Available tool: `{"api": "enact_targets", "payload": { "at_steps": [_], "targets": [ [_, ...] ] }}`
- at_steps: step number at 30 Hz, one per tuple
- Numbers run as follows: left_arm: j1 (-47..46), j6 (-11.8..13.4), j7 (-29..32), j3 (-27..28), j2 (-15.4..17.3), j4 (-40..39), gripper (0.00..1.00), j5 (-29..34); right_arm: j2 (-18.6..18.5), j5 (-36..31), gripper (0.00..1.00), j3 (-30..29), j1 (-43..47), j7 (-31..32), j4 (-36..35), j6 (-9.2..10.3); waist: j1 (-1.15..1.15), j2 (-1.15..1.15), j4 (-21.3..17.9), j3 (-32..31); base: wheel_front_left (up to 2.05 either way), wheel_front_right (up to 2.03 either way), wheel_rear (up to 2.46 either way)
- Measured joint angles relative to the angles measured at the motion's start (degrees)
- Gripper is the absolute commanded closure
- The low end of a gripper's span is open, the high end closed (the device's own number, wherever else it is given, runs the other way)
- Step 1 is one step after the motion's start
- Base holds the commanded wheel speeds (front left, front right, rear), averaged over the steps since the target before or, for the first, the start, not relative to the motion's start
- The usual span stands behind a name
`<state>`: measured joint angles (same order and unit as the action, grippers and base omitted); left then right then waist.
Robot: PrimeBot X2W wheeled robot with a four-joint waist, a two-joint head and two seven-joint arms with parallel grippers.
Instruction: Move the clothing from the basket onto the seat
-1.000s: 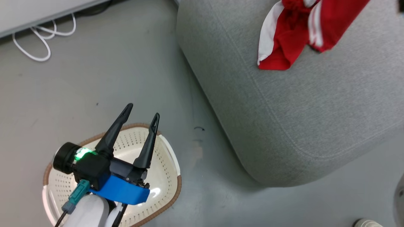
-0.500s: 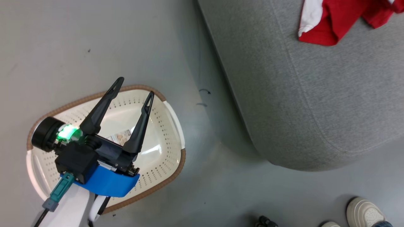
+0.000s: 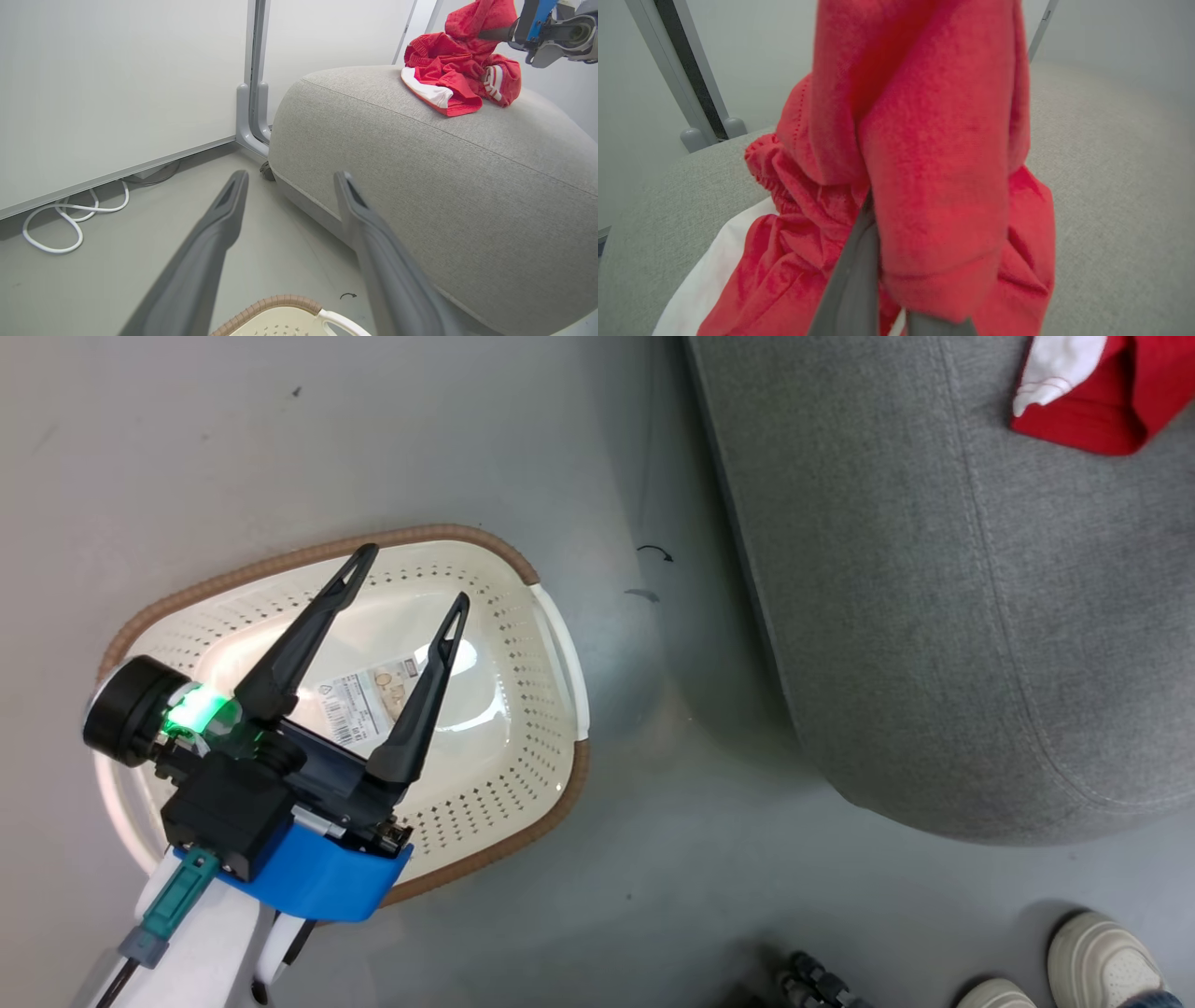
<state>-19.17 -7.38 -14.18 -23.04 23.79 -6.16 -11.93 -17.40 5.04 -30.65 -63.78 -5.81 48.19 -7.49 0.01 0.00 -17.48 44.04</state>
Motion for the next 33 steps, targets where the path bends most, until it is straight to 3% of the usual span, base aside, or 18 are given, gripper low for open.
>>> {"api": "enact_targets", "payload": {
  "at_steps": [1,3,4,18,33],
  "targets": [
    [0.0,0.0,0.0,0.0,0.0,0.0,0.00,0.0,0.1,-0.5,1.00,-0.2,0.0,-0.3,1.1,0.00,0.00,0.00,0.3,-0.1,0.00,0.00,0.00],
    [-0.1,0.0,0.0,-0.1,-0.1,0.1,0.00,-0.1,0.1,-1.3,0.55,-1.5,-0.2,-1.4,2.7,0.00,0.00,0.00,0.7,-0.5,0.00,0.00,0.00],
    [-0.1,0.0,0.0,-0.1,-0.1,0.2,0.00,-0.1,0.0,-2.0,0.00,-1.8,-0.2,-1.7,3.4,0.00,0.00,0.00,0.8,-0.8,0.00,0.00,0.00],
    [-0.2,0.3,-0.8,-1.2,-4.8,5.2,0.00,-1.2,-0.1,-7.1,0.00,0.9,4.2,-5.8,8.0,0.00,-0.01,0.00,2.5,-10.3,0.00,0.00,0.00],
    [10.3,0.3,-0.8,7.1,-12.5,9.0,0.00,-3.2,3.9,-6.9,0.00,11.3,17.0,-8.0,4.2,0.00,-0.02,0.00,3.8,-26.3,0.00,0.00,0.00]
  ]
}}
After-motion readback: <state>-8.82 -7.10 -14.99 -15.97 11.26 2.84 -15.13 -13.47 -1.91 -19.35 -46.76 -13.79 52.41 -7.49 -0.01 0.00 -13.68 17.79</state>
